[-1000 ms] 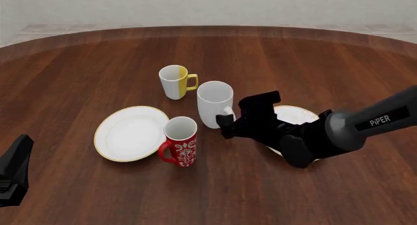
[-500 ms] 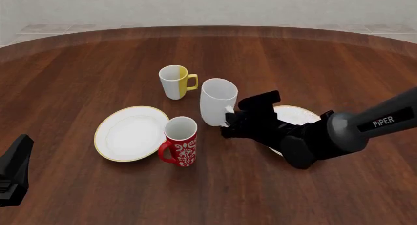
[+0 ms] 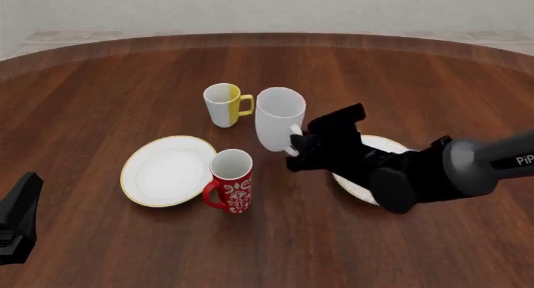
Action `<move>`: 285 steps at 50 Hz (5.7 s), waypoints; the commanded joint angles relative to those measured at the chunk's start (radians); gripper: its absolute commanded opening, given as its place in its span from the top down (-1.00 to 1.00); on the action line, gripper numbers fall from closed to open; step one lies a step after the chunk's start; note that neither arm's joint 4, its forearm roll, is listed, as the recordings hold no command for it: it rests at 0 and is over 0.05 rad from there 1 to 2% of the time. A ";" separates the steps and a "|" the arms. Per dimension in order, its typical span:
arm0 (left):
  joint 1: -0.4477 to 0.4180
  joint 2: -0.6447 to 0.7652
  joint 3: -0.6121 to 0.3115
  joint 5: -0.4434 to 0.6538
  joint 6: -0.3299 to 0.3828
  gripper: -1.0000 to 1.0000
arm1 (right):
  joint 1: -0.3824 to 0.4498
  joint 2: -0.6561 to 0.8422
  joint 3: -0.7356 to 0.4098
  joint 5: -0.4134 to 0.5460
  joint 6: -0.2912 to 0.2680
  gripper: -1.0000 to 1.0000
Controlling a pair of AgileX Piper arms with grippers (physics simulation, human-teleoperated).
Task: Put the white mug on the left plate.
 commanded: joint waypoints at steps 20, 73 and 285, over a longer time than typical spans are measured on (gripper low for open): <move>0.000 0.000 0.000 0.000 0.000 -1.00 | 0.038 -0.203 -0.121 0.242 -0.088 1.00; 0.000 0.000 0.000 0.000 0.000 -1.00 | 0.288 -0.076 -0.494 0.491 -0.047 1.00; 0.000 0.000 0.000 0.000 0.000 -1.00 | 0.354 0.035 -0.473 0.453 0.094 -1.00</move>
